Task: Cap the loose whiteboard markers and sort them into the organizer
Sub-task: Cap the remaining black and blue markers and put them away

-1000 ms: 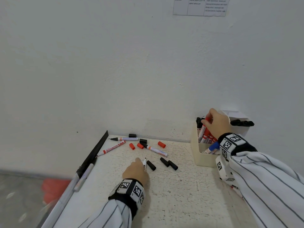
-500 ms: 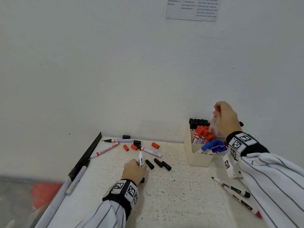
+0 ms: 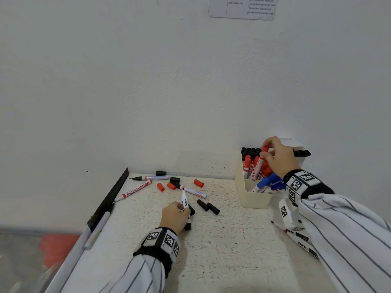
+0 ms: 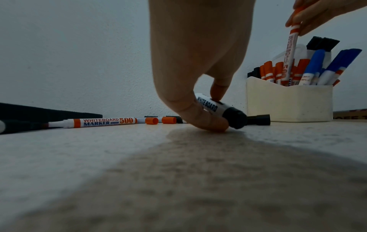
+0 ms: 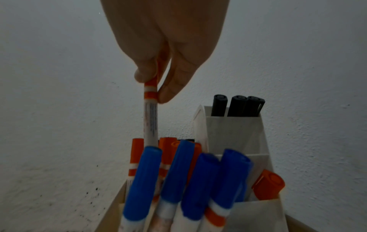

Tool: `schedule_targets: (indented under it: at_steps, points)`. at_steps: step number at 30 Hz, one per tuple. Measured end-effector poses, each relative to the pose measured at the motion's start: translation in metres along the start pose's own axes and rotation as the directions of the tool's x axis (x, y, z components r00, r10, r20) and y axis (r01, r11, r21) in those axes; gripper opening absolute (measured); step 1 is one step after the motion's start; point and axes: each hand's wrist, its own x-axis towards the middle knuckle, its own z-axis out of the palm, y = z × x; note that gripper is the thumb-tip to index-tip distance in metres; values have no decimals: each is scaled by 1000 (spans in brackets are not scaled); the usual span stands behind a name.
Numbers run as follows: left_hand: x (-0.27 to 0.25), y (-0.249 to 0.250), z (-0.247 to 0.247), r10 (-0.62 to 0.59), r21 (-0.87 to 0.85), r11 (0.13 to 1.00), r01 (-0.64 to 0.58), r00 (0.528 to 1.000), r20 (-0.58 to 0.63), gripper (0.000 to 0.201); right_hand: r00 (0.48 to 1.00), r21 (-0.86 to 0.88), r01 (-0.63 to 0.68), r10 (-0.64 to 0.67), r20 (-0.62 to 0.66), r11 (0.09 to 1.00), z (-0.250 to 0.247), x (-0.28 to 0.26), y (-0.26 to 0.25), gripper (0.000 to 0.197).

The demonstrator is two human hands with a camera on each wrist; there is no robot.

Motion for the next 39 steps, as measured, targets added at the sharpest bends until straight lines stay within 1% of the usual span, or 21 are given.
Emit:
schedule_targets:
  at_steps: [2,5,7,10,13,16,19,21,23,24,26,27,28,31,32,33,34,36,37,38,39]
  points:
    - [1,-2,0,5,1,1000,-5,1000,-4,27,1000,-8,2,-3,-22,1000,4,1,-2,9]
    - [3,-3,0,3,-9,1000,-3,1000,-12,28,988,-4,28,-28,-152,1000,6,2,-7,6]
    - [5,-4,1,7,-21,1000,-7,1000,-14,28,984,-8,27,-28,-174,1000,9,3,-8,6]
    - [5,-4,1,8,-27,1000,-8,1000,-12,28,988,-26,7,-11,-154,1000,13,7,-10,7]
    - [5,-5,2,4,-36,999,-5,1000,-26,28,989,-52,14,-22,-147,999,14,10,-8,6]
    - [6,-5,1,11,-38,999,-13,999,-38,29,998,-64,-11,7,-66,998,19,8,0,5]
    - [6,-5,0,17,-30,999,-18,999,-42,30,999,-96,-10,5,-48,995,25,12,9,3]
    - [6,-5,0,20,-28,999,-22,999,-49,30,1000,-128,-28,26,-18,991,27,17,9,8]
    - [5,-5,0,21,-37,999,-23,998,-52,30,998,-199,-45,53,35,979,29,20,10,11]
    - [5,-4,0,22,-39,999,-24,998,-54,30,993,-231,-67,88,81,971,31,20,11,11]
    - [4,-4,0,27,-34,999,-29,998,-58,30,971,-265,-107,158,179,958,36,17,13,12]
    - [4,-4,0,27,-35,999,-29,998,-62,29,965,-281,-110,170,201,953,40,16,15,15]
    - [4,-4,0,26,-37,999,-29,997,-68,29,962,-303,-108,176,209,947,43,15,16,18]
    - [3,-4,-1,14,-52,998,-19,996,-87,29,960,-422,-26,140,243,906,49,12,17,22]
    - [3,-3,-1,9,-63,998,-14,996,-92,29,958,-455,-22,150,246,890,50,10,15,25]
    - [4,-3,-1,5,-76,997,-12,995,-97,29,964,-474,-17,141,227,880,52,10,15,26]
    - [3,-3,-1,6,-85,996,-14,995,-103,29,970,-475,-43,151,190,879,53,10,12,28]
    - [3,-3,-2,11,-91,996,-21,994,-110,30,974,-415,-125,192,123,901,53,8,7,28]
    - [3,-3,-2,12,-94,995,-22,994,-112,31,972,-383,-141,200,121,913,53,7,6,28]
    - [3,-3,-2,13,-101,995,-25,993,-114,31,972,-375,-127,190,137,918,54,5,2,26]
    - [4,-3,-2,12,-109,994,-25,993,-116,30,977,-373,-88,153,148,924,55,3,-1,24]
